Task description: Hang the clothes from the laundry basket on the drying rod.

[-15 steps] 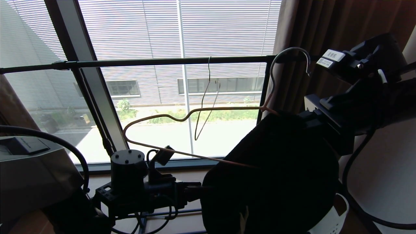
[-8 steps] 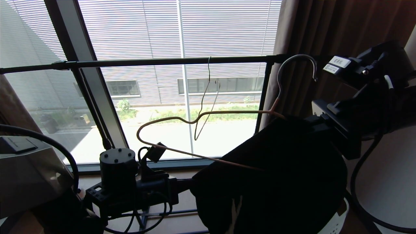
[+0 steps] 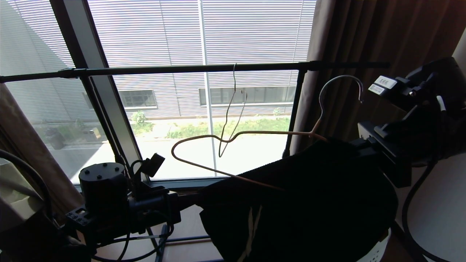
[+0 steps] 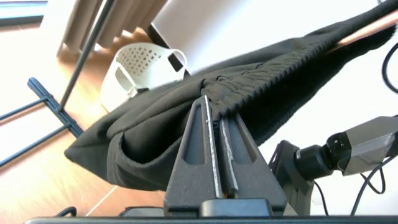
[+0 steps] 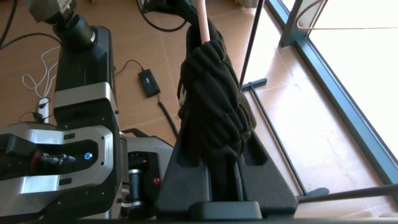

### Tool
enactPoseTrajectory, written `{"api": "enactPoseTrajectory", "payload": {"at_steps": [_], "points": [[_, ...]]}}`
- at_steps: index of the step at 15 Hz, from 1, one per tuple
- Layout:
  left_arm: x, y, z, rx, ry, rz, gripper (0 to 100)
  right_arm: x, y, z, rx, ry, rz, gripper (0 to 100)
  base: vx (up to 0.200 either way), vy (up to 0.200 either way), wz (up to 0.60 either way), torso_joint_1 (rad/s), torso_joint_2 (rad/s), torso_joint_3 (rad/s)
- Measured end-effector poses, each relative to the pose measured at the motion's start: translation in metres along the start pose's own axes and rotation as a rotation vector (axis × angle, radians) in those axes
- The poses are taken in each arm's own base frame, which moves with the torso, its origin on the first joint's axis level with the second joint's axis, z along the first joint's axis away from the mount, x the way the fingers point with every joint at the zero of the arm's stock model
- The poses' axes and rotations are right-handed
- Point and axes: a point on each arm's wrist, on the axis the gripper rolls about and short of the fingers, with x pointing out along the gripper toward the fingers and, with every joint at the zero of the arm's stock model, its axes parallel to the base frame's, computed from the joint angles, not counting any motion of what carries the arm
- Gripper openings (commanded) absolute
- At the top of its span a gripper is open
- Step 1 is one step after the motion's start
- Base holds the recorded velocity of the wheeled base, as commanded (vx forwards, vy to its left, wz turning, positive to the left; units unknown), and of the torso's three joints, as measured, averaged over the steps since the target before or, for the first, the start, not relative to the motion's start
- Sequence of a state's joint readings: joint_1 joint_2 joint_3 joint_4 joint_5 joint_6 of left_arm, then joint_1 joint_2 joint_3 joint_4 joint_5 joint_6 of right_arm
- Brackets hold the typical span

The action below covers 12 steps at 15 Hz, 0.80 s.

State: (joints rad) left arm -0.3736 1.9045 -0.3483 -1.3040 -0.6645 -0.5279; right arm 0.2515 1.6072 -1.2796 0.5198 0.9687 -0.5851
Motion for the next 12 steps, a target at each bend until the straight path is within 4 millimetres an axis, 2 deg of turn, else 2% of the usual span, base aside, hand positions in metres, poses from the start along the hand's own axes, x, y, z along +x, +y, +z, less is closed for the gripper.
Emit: {"api": "enactPoseTrajectory", "payload": {"at_steps": [12], "points": [[-0.024, 0.003, 0.009, 0.033, -0.061, 0.052, 0, 0.000, 0.003, -0.024, 0.065, 0.103, -0.085, 0, 0.000, 0.000, 0.00, 0.000, 0.00, 0.000]]}}
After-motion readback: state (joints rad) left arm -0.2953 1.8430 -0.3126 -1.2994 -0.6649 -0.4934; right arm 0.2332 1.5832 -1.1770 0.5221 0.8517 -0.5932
